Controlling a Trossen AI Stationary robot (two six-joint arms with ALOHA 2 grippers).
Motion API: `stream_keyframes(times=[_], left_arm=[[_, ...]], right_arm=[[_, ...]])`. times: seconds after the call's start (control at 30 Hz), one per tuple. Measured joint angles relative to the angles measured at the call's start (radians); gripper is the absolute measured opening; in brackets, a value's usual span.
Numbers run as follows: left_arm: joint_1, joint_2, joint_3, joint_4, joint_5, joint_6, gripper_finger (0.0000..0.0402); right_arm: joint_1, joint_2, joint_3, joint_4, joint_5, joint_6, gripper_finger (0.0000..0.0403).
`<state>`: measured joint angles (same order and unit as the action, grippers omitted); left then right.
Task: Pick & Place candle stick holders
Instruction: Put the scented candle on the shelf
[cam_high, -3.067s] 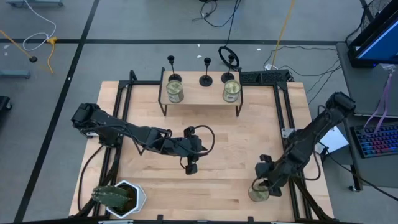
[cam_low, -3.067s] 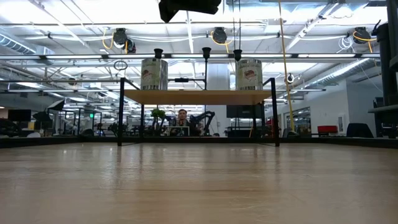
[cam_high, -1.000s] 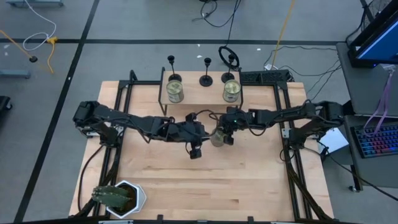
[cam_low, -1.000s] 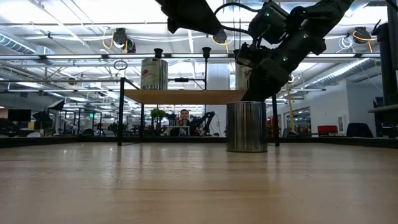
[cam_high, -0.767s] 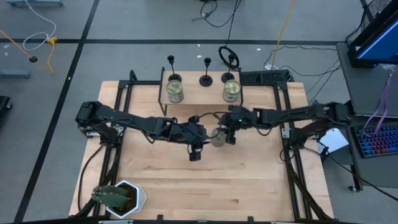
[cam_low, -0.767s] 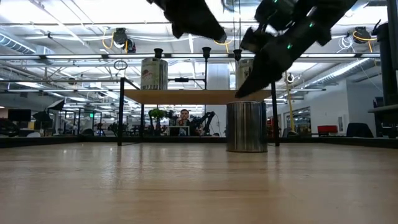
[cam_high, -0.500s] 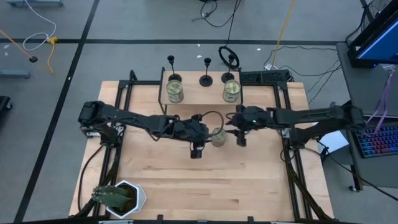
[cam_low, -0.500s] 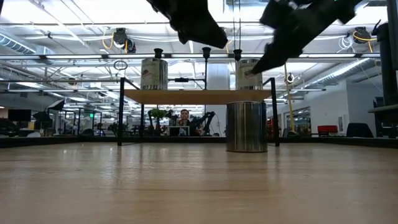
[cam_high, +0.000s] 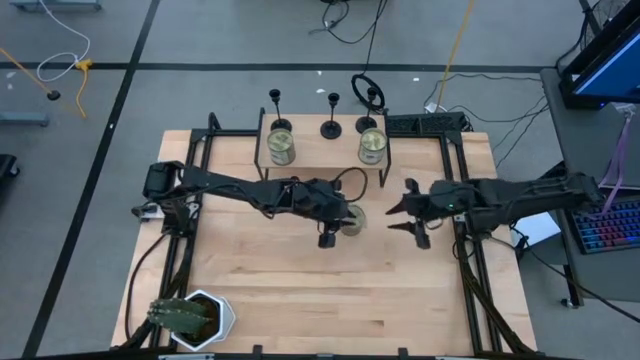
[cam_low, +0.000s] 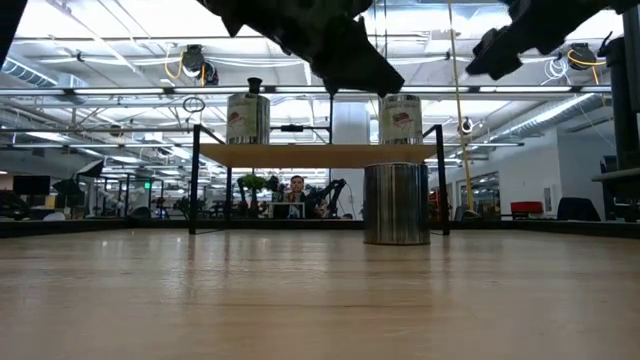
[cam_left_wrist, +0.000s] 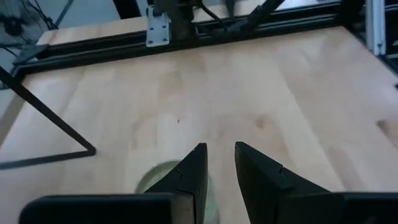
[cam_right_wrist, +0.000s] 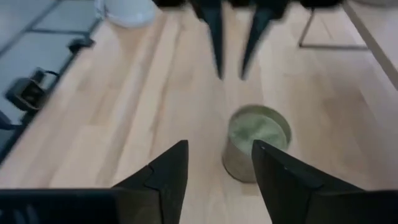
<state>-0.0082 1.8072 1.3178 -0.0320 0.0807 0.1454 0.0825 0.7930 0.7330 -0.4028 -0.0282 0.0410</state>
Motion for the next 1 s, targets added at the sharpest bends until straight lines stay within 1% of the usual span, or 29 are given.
stream_keyframes(times=[0.13, 0.23, 0.27, 0.33, 0.4, 0.43, 0.53, 0.63, 0.7, 0.77, 0.83, 0.9, 1.0], left_arm=[[0.000, 0.002, 0.000, 0.019, -0.002, 0.082, 0.0088], [-0.002, 0.002, 0.000, 0.036, -0.019, 0.079, 0.0088], [-0.002, 0.002, 0.000, 0.040, -0.047, 0.075, 0.0088], [-0.001, 0.002, 0.000, 0.051, -0.136, 0.028, 0.0088], [0.000, 0.002, 0.000, 0.052, -0.178, -0.007, 0.0088], [0.001, 0.002, 0.000, 0.051, -0.172, -0.001, 0.0088], [0.003, 0.002, 0.000, 0.060, -0.083, 0.017, 0.0088], [0.002, 0.017, 0.001, 0.071, -0.015, -0.001, 0.0088], [-0.001, 0.024, -0.001, 0.049, -0.012, 0.003, 0.0088], [0.000, 0.039, 0.000, 0.074, -0.042, 0.011, 0.0088], [0.004, 0.045, 0.000, 0.056, -0.056, 0.013, 0.0088], [0.004, 0.067, 0.001, 0.070, -0.032, 0.013, 0.0088], [0.005, 0.082, -0.003, 0.043, 0.020, 0.010, 0.0088]], right_arm=[[0.034, -0.066, -0.024, 0.038, -0.003, 0.003, 0.0188], [0.054, -0.098, -0.038, 0.040, -0.001, 0.002, 0.0199], [0.058, -0.107, -0.045, 0.041, 0.000, 0.001, 0.0202], [0.061, -0.122, -0.065, 0.045, 0.000, 0.000, 0.0206], [0.063, -0.131, -0.086, 0.066, 0.000, 0.000, 0.0208], [0.063, -0.133, -0.097, 0.069, 0.001, 0.000, 0.0208], [0.063, -0.134, -0.119, 0.089, 0.001, 0.015, 0.0206], [0.063, -0.135, -0.135, 0.089, 0.001, 0.029, 0.0204], [0.063, -0.135, -0.144, 0.086, 0.001, 0.030, 0.0205], [0.063, -0.135, -0.148, 0.089, 0.001, 0.038, 0.0205], [0.063, -0.135, -0.150, 0.092, 0.001, 0.043, 0.0205], [0.063, -0.134, -0.150, 0.097, 0.001, 0.045, 0.0205], [0.063, -0.134, -0.151, 0.105, 0.001, 0.052, 0.0204]])
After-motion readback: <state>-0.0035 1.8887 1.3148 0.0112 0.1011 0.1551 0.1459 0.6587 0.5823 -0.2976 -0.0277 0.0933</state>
